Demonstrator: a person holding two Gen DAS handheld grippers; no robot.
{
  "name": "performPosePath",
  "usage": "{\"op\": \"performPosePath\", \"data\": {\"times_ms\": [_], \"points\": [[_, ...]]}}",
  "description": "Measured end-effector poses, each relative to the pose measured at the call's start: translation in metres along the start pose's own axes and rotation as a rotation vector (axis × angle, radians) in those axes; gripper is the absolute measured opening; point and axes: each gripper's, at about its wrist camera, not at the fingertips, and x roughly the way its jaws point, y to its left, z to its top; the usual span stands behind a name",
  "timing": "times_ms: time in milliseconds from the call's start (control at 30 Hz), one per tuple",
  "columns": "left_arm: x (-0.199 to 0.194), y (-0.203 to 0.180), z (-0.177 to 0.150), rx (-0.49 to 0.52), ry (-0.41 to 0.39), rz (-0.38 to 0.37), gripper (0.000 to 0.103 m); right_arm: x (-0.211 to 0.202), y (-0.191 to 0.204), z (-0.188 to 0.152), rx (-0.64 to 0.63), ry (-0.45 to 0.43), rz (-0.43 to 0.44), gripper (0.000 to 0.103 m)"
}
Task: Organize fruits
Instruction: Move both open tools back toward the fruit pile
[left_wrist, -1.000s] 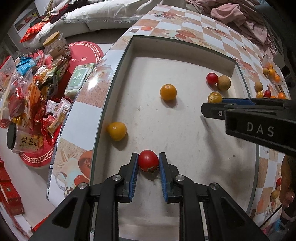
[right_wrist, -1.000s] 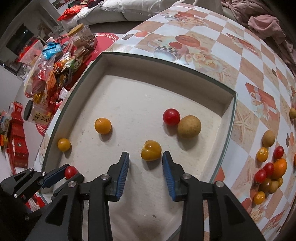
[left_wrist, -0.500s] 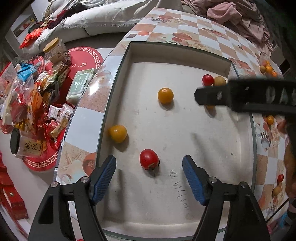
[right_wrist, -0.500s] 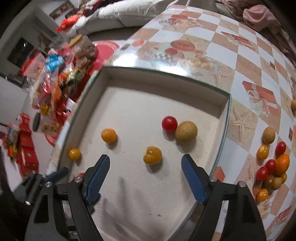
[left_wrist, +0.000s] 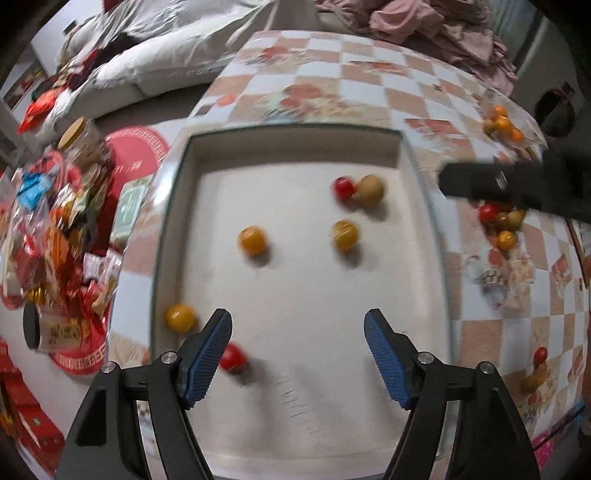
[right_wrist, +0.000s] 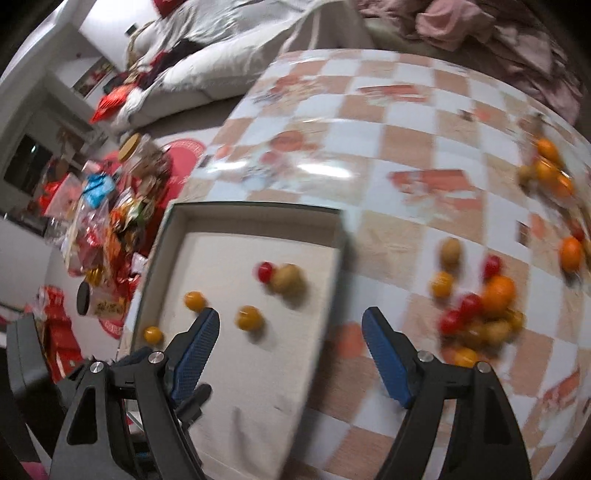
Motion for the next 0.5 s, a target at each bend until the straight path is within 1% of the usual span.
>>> {"op": "performPosePath", "data": {"times_ms": [133, 300, 500], "points": [[-0.003, -0.026, 0.013, 0.055, -0.011, -0.022, 0.075, -0.017, -0.035, -0.012, 0.061, -0.011, -0.041, 0.082], [-0.008, -0.062, 0.025, 0.125, -0.020, -0.055, 0.075, -0.040, -0.085, -0.039, 0.151, -0.017, -0.119, 0.082], [-0.012, -0.107, 0.035, 0.199, -0.023, -0.112, 0.075, -0.060, -0.129, -0.075, 0.243, -0.010, -0.183, 0.082]]}}
